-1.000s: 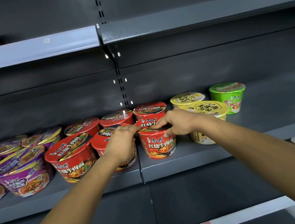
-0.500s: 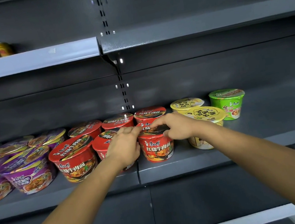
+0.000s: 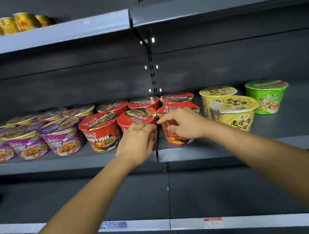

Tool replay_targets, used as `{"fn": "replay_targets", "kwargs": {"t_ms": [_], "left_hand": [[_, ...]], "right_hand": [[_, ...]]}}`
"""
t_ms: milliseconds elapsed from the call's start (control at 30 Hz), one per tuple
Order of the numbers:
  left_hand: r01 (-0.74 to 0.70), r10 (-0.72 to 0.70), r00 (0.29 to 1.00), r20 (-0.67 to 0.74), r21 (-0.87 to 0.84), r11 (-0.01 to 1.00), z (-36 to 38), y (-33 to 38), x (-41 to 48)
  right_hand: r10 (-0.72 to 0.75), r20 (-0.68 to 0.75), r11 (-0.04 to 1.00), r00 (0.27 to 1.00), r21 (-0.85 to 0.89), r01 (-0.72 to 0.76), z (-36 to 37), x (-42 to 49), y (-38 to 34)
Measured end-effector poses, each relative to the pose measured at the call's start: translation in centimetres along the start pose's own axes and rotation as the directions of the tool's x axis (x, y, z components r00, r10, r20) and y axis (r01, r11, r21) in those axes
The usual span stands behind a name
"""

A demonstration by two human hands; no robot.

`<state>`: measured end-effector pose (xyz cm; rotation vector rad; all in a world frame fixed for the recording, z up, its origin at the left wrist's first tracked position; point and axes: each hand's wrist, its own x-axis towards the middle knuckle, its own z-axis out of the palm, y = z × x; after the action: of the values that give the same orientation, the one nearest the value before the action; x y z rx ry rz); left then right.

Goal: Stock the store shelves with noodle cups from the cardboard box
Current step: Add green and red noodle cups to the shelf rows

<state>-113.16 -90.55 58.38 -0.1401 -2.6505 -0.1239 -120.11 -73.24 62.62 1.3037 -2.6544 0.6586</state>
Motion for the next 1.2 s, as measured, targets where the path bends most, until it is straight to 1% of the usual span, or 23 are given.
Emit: {"fn": "replay_targets", "kwargs": {"t_ms": [100, 167, 300, 433, 600, 767, 867, 1000, 1200], "left_hand": [[0.019, -0.019, 1.0, 0.016, 0.012, 1.0, -0.5, -1.1, -1.7], [0.025, -0.025, 0.999, 0.023, 0.015, 1.0, -0.9, -2.3, -2.8], [0.034, -0.033, 0.998, 0.049, -0.017, 0.999, -1.8, -5.4, -5.5], [0.047, -0.044, 0.988, 0.146, -0.017, 0.999, -2.9, -9.4, -9.5], [0.059, -0.064, 0.966, 0.252, 0.029, 0.998, -3.8, -14.8, -14.8], [0.14, -0.153, 0.911, 0.383, 0.061, 0.988, -3.9, -18.4, -19.1], [0.205, -0.222, 0.877, 0.427, 0.086, 0.975, -3.1, -19.9, -21.4], [0.306, -0.303, 0.834, 0.462, 0.071, 0.95, -1.6, -20.7, -23.9], [0.385, -0.374, 0.75, 0.545, 0.1, 0.918, 0.8, -20.2, -27.1]], "right_hand": [[-0.043, -0.038, 0.999, 0.998, -0.02, 0.042, 1.1, 0.4, -1.5], [-0.041, -0.017, 0.999, 0.999, 0.015, 0.042, 1.9, 0.7, -2.8], [-0.033, 0.119, 0.993, 0.992, 0.117, 0.019, 3.8, 1.3, -6.4], [-0.035, 0.273, 0.989, 0.961, 0.148, -0.006, 7.4, 2.2, -11.0], [-0.02, 0.346, 0.977, 0.938, 0.204, -0.055, 13.1, 3.3, -16.8], [-0.018, 0.418, 0.963, 0.908, 0.251, -0.097, 18.1, 3.6, -20.6], [-0.023, 0.455, 0.961, 0.89, 0.254, -0.106, 20.8, 3.9, -21.7], [-0.044, 0.507, 0.97, 0.861, 0.228, -0.085, 23.6, 4.0, -22.1], [-0.088, 0.592, 0.964, 0.801, 0.254, -0.082, 28.4, 3.7, -21.4]]}}
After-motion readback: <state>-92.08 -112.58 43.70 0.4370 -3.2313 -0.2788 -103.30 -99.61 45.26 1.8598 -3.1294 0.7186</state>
